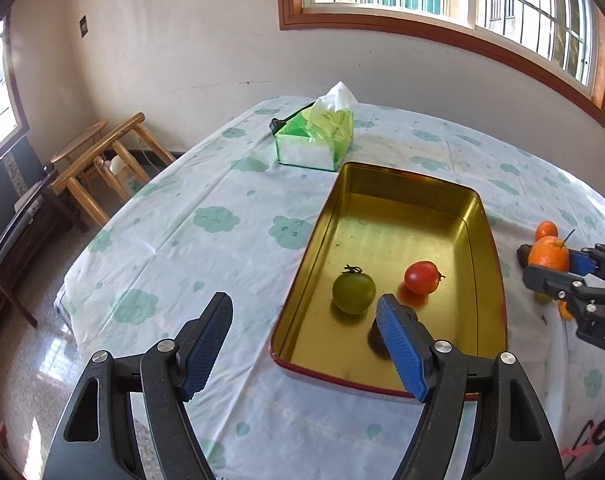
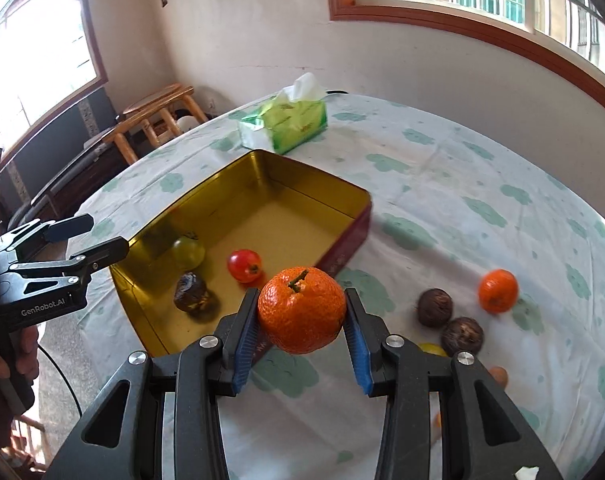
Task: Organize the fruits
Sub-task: 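Lower tangerine into tin tray and open right gripper, then grasp large orange with right gripper while left gripper approaches second green tomato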
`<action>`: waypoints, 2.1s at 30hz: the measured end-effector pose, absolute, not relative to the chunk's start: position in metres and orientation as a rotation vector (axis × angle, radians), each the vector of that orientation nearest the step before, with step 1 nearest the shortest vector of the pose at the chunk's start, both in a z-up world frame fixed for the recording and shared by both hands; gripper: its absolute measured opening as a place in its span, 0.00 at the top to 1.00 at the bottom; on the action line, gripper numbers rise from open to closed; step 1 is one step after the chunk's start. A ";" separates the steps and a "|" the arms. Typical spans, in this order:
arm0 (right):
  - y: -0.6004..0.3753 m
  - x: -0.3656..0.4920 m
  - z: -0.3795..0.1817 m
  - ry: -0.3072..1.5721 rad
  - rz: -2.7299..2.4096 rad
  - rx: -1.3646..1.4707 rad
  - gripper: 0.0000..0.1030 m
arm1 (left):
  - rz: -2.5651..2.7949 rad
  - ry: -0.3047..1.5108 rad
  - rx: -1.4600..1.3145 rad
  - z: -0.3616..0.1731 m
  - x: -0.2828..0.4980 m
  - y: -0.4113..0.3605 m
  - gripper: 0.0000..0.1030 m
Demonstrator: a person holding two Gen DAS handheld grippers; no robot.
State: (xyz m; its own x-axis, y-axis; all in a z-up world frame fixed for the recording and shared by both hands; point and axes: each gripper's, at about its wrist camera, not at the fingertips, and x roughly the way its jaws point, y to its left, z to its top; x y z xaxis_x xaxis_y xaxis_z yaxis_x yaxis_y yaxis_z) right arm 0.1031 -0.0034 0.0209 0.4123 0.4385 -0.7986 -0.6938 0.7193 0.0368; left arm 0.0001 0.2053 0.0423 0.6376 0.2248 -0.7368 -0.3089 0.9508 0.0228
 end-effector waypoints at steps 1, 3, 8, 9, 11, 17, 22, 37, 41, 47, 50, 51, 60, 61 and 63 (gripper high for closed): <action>0.007 0.101 0.018 0.894 0.742 -0.349 0.63 | 0.318 0.826 -0.119 0.043 -0.003 0.210 0.27; 0.026 0.100 0.009 0.921 0.771 -0.404 0.63 | 0.325 0.829 -0.136 0.043 -0.006 0.217 0.27; 0.058 0.100 -0.014 0.961 0.791 -0.493 0.63 | 0.345 0.860 -0.142 0.038 -0.007 0.223 0.27; 0.061 0.101 -0.017 0.967 0.795 -0.499 0.63 | 0.344 0.870 -0.140 0.037 -0.007 0.223 0.27; 0.068 0.101 -0.022 0.966 0.795 -0.523 0.63 | 0.338 0.878 -0.140 0.035 -0.006 0.221 0.27; 0.075 0.105 -0.032 0.979 0.798 -0.545 0.63 | 0.336 0.885 -0.140 0.033 -0.004 0.219 0.27; 0.072 0.109 -0.034 0.988 0.802 -0.505 0.62 | 0.333 0.895 -0.138 0.032 -0.002 0.217 0.27; -0.060 0.089 0.030 0.856 0.640 -0.265 0.52 | 0.120 0.886 -0.092 0.042 0.014 0.146 0.27; -0.122 0.089 0.019 0.899 0.488 -0.261 0.52 | 0.039 0.903 -0.066 0.036 0.025 0.109 0.27; -0.173 0.095 -0.010 0.975 0.401 -0.225 0.52 | -0.046 0.928 -0.022 0.026 0.039 0.062 0.27; -0.173 0.099 -0.020 0.988 0.408 -0.208 0.52 | -0.070 0.942 0.006 0.020 0.047 0.044 0.27; -0.171 0.101 -0.023 0.992 0.416 -0.207 0.52 | -0.079 0.943 0.009 0.019 0.049 0.040 0.27; -0.154 0.124 -0.041 0.996 0.448 -0.201 0.52 | -0.112 0.947 0.018 0.014 0.072 0.016 0.27; -0.153 0.124 -0.041 0.986 0.450 -0.206 0.52 | -0.115 0.950 0.015 0.013 0.075 0.014 0.27; -0.150 0.125 -0.041 0.978 0.461 -0.215 0.56 | -0.122 0.950 0.009 0.012 0.078 0.012 0.27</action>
State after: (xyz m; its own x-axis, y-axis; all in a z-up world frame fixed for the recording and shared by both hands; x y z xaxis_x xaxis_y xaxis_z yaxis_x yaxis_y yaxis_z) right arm 0.1252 -0.1501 -0.0410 0.4721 0.2784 -0.8364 -0.4678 0.8833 0.0299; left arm 0.0782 0.0118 0.0121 0.5749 -0.1000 -0.8121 0.1084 0.9931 -0.0456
